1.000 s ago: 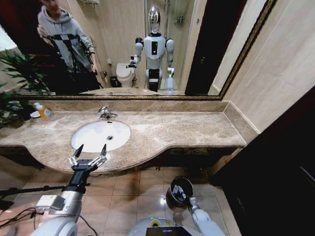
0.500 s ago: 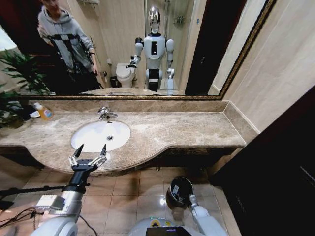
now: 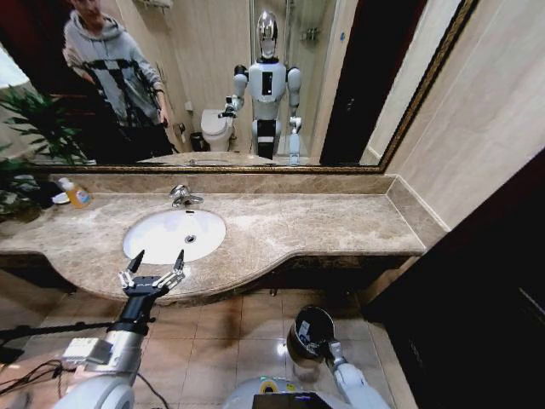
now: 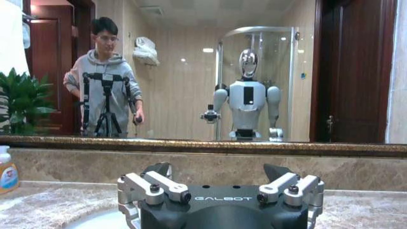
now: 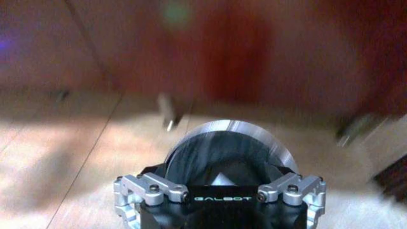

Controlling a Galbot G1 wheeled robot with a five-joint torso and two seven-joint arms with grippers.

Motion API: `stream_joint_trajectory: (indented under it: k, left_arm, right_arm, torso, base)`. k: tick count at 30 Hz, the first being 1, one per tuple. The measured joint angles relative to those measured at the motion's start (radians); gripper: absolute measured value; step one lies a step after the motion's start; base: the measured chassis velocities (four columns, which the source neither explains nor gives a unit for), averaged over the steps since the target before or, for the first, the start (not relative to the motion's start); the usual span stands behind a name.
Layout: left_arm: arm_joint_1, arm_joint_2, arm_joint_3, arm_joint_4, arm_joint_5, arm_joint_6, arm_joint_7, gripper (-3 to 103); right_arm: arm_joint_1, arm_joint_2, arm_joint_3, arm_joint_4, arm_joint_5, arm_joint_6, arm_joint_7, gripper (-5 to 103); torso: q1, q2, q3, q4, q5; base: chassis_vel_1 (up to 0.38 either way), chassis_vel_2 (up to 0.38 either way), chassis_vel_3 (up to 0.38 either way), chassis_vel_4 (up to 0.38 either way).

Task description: Pick up the trash from the sink and place it in the trash bin.

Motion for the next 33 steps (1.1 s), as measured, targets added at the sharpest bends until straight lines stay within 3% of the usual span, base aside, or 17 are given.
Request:
stream_joint_trajectory:
  k: [2,4,5,7,8,11,15,24,33]
  left_arm:
    - [0.000,0.000,0.000,0.000,0.000,0.000,0.000,100]
    - [0.000,0.000,0.000,0.000,0.000,0.000,0.000,100]
    - [0.000,0.000,0.000,0.000,0.000,0.000,0.000,100]
    - [0.000,0.000,0.000,0.000,0.000,0.000,0.000,100]
    - [0.000,0.000,0.000,0.000,0.000,0.000,0.000,100]
    - [0.000,0.000,0.000,0.000,0.000,0.000,0.000,100]
    - [0.000,0.000,0.000,0.000,0.000,0.000,0.000,100]
    - [0.000,0.000,0.000,0.000,0.000,0.000,0.000,100]
    - [0.000,0.000,0.000,0.000,0.000,0.000,0.000,100]
  right_arm:
    - [-0.066,-0.004,0.037,0.146,-0.023,0.052,0.017,100]
    - [-0.126,-0.009,0.061,0.308,0.034,0.055,0.025,100]
    - [-0.126,-0.009,0.061,0.308,0.034,0.055,0.025,100]
    - [-0.194,-0.006,0.090,0.522,0.110,0.012,0.040,100]
    - [-0.194,-0.006,0.090,0.522,0.110,0.012,0.040,100]
    - [-0.274,0.001,0.119,0.793,0.174,-0.041,0.057,100]
    - [-0.340,0.013,0.134,0.970,0.189,-0.061,0.066,100]
    - [-0.457,0.043,0.136,1.208,0.183,-0.074,0.083,100]
    - [-0.467,0.078,0.108,1.365,0.003,-0.058,0.092,100]
  torso:
    - [0.000,0.000,0.000,0.0000,0.0001]
    - [0.000,0.000,0.000,0.0000,0.0001]
    - [0.000,0.000,0.000,0.0000,0.0001]
    - [0.000,0.000,0.000,0.0001,-0.0001]
    - [0.000,0.000,0.000,0.0001,-0.0001]
    - [0.000,0.000,0.000,0.0001,-0.0004]
    - [0.000,0.000,0.000,0.0001,-0.0001]
    - [0.000,0.000,0.000,0.0000,-0.0001]
    - [0.000,0.000,0.000,0.0001,-0.0001]
  base:
    - [0.000,0.000,0.000,0.000]
    - [0.000,0.000,0.000,0.000]
    - [0.000,0.000,0.000,0.000]
    - [0.000,0.000,0.000,0.000]
    - [0.000,0.000,0.000,0.000]
    - [0.000,0.000,0.000,0.000]
    - [0.000,0.000,0.000,0.000]
    - [0.000,0.000,0.000,0.000]
    - [0.000,0.000,0.000,0.000]
